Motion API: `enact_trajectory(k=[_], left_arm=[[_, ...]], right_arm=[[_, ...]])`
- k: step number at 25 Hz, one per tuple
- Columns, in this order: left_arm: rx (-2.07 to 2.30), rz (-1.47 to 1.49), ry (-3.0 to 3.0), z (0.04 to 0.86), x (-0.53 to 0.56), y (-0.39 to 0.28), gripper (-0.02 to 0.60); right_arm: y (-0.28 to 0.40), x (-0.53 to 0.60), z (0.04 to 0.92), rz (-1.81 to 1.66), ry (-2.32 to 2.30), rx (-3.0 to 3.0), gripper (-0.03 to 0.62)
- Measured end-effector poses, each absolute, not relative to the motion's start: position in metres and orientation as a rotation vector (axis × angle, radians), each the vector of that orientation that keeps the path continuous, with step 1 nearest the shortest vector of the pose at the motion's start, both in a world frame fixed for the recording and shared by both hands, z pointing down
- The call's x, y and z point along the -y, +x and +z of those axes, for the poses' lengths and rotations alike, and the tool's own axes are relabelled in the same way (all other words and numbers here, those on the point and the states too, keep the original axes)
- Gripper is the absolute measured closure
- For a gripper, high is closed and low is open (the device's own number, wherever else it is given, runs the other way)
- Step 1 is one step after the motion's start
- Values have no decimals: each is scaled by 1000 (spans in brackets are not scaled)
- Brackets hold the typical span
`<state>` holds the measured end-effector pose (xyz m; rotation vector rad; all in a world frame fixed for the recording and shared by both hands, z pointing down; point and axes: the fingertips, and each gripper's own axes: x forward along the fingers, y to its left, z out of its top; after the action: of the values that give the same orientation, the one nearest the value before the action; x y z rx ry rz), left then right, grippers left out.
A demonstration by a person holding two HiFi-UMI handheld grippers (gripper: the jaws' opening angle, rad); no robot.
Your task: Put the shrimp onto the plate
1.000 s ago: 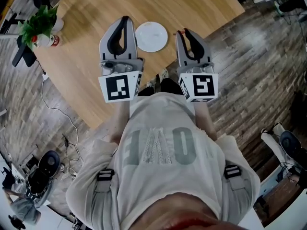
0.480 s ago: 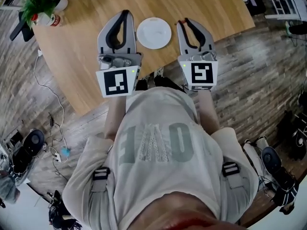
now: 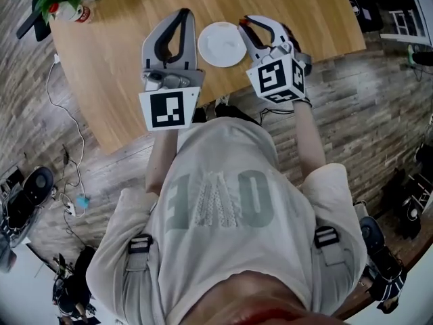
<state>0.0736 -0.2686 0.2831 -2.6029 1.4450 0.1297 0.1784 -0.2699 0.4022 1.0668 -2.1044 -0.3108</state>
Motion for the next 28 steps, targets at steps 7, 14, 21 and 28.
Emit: enact_trajectory(k=[7, 14, 21, 28], left_arm=[[-1489, 66, -2591, 293, 267, 67, 572], [-1561, -6, -2584, 314, 271, 53, 572], [-1629, -15, -2575, 322, 279, 41, 572], [-1660, -59, -2570, 330, 288, 35, 571]], right_arm=[[163, 267, 455, -300, 698, 2031, 523], [159, 258, 513, -205, 430, 1956, 523], [159, 253, 553, -135, 268, 1879, 523], [166, 249, 582, -88, 152, 1803, 523]])
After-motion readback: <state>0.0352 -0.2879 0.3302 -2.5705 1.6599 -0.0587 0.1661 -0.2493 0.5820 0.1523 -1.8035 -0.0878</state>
